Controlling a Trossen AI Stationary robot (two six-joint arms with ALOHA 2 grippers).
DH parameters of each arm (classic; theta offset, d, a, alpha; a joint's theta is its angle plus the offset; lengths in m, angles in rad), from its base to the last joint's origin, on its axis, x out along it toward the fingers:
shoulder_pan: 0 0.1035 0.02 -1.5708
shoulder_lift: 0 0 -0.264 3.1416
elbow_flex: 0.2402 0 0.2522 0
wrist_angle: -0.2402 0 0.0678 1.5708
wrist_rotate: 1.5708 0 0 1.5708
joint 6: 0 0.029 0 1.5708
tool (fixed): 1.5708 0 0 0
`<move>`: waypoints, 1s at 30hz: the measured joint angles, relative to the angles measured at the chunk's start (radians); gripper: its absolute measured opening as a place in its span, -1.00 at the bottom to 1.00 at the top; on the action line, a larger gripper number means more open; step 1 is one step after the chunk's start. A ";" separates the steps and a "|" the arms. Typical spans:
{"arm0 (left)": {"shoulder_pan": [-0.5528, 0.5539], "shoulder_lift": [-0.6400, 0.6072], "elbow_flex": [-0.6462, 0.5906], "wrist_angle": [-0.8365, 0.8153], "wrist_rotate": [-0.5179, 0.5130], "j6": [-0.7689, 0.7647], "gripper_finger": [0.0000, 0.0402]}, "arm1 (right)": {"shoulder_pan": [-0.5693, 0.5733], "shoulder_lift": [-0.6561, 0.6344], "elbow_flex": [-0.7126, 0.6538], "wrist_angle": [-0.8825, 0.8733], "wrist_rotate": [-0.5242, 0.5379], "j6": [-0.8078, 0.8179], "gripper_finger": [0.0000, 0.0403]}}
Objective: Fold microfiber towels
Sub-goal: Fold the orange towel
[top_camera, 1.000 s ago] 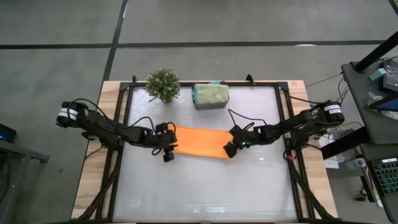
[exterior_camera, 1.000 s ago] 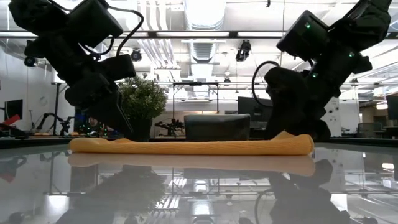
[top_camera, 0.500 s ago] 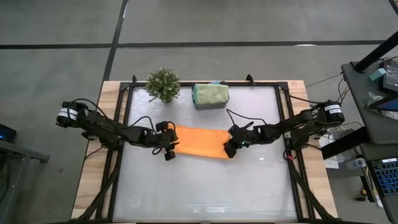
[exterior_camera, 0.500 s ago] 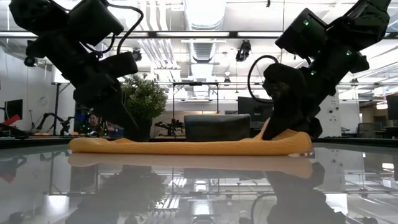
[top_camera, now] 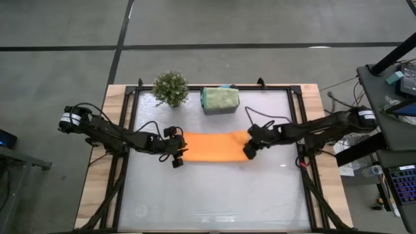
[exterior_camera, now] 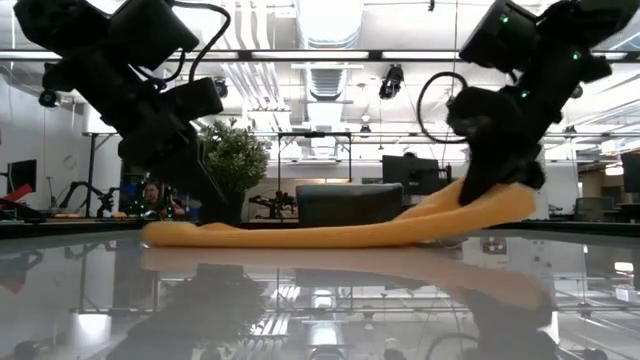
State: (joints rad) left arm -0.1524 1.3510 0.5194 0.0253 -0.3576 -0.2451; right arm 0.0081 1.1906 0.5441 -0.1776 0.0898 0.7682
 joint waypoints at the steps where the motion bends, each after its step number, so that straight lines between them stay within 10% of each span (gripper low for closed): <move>1: 0.000 0.000 0.000 0.005 0.000 0.000 -0.51 | -0.011 -0.022 0.013 -0.064 0.001 0.002 -0.95; 9: 0.000 0.010 -0.002 0.073 0.000 0.014 -0.51 | -0.060 -0.070 0.164 -0.446 0.091 -0.008 -0.96; 19: 0.000 0.010 -0.038 0.072 0.042 -0.035 -0.51 | -0.059 0.111 0.250 -0.093 -0.181 -0.086 -0.96; 30: -0.029 0.010 -0.084 0.078 0.067 -0.102 -0.51 | -0.066 0.416 0.393 0.235 -0.194 -0.084 -0.95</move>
State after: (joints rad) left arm -0.1814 1.3609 0.4357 0.1031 -0.2905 -0.3470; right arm -0.0579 1.6067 0.9370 0.0574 -0.1046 0.6843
